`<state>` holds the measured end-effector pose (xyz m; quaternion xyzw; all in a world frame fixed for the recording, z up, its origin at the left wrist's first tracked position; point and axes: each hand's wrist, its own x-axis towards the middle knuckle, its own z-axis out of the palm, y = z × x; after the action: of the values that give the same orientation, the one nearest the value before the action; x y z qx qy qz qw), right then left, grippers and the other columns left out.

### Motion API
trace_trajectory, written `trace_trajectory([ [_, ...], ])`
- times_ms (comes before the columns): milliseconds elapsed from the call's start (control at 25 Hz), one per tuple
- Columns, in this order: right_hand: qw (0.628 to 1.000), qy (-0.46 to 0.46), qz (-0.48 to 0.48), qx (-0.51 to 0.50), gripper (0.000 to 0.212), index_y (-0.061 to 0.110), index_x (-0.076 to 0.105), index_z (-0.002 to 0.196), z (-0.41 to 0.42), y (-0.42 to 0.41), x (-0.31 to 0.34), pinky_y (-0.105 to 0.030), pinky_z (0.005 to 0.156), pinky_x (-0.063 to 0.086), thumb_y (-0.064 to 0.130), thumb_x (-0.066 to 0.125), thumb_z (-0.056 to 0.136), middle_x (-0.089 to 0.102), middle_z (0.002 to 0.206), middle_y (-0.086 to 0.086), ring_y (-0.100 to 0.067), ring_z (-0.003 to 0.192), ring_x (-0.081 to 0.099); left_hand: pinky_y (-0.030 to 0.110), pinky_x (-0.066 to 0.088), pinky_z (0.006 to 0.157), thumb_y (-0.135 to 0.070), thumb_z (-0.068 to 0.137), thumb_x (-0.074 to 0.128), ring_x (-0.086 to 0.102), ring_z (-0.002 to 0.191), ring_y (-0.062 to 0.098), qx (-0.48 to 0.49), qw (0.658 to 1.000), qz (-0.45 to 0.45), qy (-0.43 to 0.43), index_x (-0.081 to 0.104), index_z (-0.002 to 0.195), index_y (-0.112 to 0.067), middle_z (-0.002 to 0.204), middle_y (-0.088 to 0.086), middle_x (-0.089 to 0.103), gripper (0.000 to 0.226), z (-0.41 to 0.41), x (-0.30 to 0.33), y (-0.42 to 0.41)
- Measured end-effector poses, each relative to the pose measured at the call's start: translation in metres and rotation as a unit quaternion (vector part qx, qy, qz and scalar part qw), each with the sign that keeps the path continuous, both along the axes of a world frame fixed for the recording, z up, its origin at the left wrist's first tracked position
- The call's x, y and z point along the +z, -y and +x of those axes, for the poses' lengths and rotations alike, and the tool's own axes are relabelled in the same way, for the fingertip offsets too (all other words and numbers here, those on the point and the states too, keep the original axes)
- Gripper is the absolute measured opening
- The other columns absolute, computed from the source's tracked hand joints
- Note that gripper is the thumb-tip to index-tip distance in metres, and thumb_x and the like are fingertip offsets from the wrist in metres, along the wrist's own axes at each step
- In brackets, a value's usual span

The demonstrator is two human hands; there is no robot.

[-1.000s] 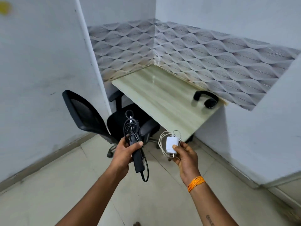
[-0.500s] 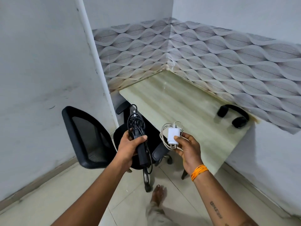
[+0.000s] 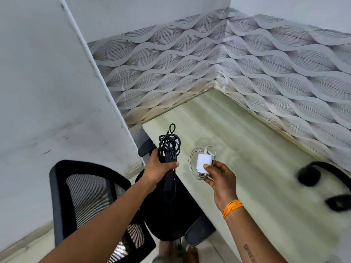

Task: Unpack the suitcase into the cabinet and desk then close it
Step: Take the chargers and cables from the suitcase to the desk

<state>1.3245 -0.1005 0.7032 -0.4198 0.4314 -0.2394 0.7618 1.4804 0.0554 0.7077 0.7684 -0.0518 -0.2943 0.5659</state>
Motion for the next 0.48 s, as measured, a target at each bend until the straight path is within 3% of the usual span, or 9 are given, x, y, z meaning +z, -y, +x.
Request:
trace_trajectory([
  [160,1.000,-0.022,0.006,-0.016,0.022,-0.001,0.072,0.107,0.055,0.038,-0.025,-0.038,0.070,0.063,-0.004,0.076,0.085,0.074,0.094,-0.014,-0.027,0.085,0.069,0.038,0.058,0.093,-0.031,0.067,0.095,0.068,0.103,0.016,-0.042,0.990,0.108,0.082,0.049,0.139,-0.027,0.112,-0.006,0.068,0.087,0.075,-0.017,0.046],
  [240,0.999,-0.037,0.010,-0.018,0.021,0.001,0.073,0.104,0.084,0.059,-0.039,-0.042,0.076,0.063,-0.003,0.077,0.084,0.075,0.096,-0.015,-0.029,0.087,0.070,0.032,0.054,0.089,-0.032,0.069,0.094,0.066,0.102,0.018,-0.069,0.980,0.152,0.113,0.046,0.141,-0.026,0.111,-0.008,0.068,0.087,0.114,-0.029,0.069],
  [360,0.998,-0.055,0.013,-0.033,0.021,0.001,0.073,0.104,0.122,0.086,-0.057,-0.042,0.077,0.064,-0.003,0.078,0.084,0.075,0.097,-0.017,-0.030,0.087,0.071,0.026,0.046,0.083,-0.026,0.072,0.090,0.065,0.110,0.025,-0.135,0.952,0.218,0.165,0.042,0.146,-0.022,0.121,0.001,0.069,0.087,0.175,-0.050,0.105],
  [480,0.997,-0.070,0.013,-0.038,0.022,-0.001,0.073,0.106,0.153,0.109,-0.072,-0.040,0.075,0.064,-0.003,0.078,0.084,0.076,0.096,-0.017,-0.029,0.086,0.072,0.036,0.056,0.085,-0.032,0.067,0.085,0.067,0.110,0.031,-0.186,0.914,0.274,0.236,0.040,0.145,-0.022,0.119,0.007,0.070,0.090,0.225,-0.069,0.129],
])
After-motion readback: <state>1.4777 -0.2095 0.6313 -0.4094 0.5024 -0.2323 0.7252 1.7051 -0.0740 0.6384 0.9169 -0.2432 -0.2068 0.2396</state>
